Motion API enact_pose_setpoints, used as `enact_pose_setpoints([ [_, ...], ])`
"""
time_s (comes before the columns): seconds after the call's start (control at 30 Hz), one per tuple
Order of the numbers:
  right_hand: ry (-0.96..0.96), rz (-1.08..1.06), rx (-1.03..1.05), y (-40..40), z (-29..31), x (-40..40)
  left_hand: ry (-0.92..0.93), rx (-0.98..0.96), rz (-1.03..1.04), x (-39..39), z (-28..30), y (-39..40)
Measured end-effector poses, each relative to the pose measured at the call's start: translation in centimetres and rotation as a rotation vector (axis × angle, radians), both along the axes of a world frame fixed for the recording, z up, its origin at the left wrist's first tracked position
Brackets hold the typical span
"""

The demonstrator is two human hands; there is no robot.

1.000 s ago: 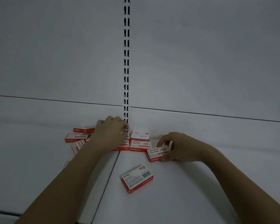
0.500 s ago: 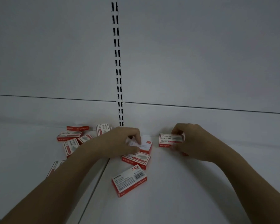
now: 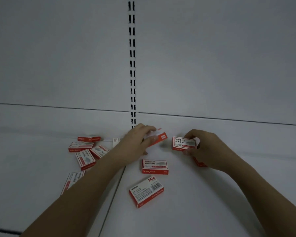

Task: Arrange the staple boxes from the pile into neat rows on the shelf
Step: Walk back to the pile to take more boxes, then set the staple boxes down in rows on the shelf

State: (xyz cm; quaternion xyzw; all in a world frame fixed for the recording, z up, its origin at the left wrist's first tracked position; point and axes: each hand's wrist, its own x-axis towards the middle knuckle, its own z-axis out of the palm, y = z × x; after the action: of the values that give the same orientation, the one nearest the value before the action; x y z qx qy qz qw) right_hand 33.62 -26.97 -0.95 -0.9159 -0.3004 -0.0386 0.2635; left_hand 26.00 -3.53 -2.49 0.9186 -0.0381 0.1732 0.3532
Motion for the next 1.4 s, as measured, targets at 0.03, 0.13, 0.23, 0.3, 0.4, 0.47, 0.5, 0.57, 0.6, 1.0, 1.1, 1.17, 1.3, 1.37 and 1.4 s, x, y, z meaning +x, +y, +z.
enact_pose_setpoints([
  [0.03, -0.023, -0.011, 0.018, 0.0, 0.0, 0.1, -0.012, -0.121, -0.009, -0.1, 0.2, 0.0],
  [0.13, -0.043, -0.031, 0.104, -0.2, 0.5, -0.2, -0.023, -0.370, -0.036, -0.3, 0.9, 0.0],
  [0.23, -0.023, -0.057, 0.189, -0.1, 1.2, -1.2, 0.023, -0.517, -0.074, -0.6, 1.6, -0.1],
  [0.3, -0.037, -0.064, 0.187, 0.3, 1.7, -2.3, 0.047, -0.480, -0.094, -0.7, 1.5, -0.2],
  [0.4, -0.085, -0.078, 0.189, 0.6, 2.0, -3.9, 0.038, -0.381, -0.114, -1.0, 1.2, -0.6],
  [0.47, -0.108, -0.097, 0.191, 0.1, 2.0, -4.9, 0.010, -0.315, -0.114, -1.2, 1.2, -0.9],
  [0.5, -0.112, -0.109, 0.188, -0.4, 2.0, -5.5, 0.001, -0.289, -0.121, -1.4, 1.3, -1.1],
  [0.57, -0.118, -0.132, 0.169, -1.6, 2.1, -6.5, -0.001, -0.337, -0.162, -1.9, 1.7, -2.0],
  [0.6, -0.121, -0.143, 0.156, -2.3, 2.2, -7.0, 0.000, -0.375, -0.183, -2.3, 2.0, -2.7],
  [1.0, -0.156, -0.286, 0.226, -19.6, 4.0, -14.0, -0.050, -0.299, -0.231, -7.7, 4.7, -17.9],
  [1.1, -0.161, -0.333, 0.219, -26.8, 3.7, -16.8, -0.024, -0.289, -0.249, -9.6, 4.2, -24.6],
  [1.17, -0.159, -0.375, 0.208, -31.8, 3.3, -18.9, -0.006, -0.274, -0.282, -10.9, 4.0, -29.3],
  [1.3, -0.157, -0.467, 0.178, -41.7, 3.0, -22.9, 0.000, -0.264, -0.347, -12.5, 4.2, -39.3],
  [1.37, -0.172, -0.513, 0.158, -46.5, 3.1, -24.7, -0.009, -0.253, -0.382, -13.0, 4.3, -44.5],
  [1.4, -0.175, -0.538, 0.150, -48.8, 3.1, -25.6, -0.016, -0.245, -0.400, -13.3, 4.2, -47.0],
])
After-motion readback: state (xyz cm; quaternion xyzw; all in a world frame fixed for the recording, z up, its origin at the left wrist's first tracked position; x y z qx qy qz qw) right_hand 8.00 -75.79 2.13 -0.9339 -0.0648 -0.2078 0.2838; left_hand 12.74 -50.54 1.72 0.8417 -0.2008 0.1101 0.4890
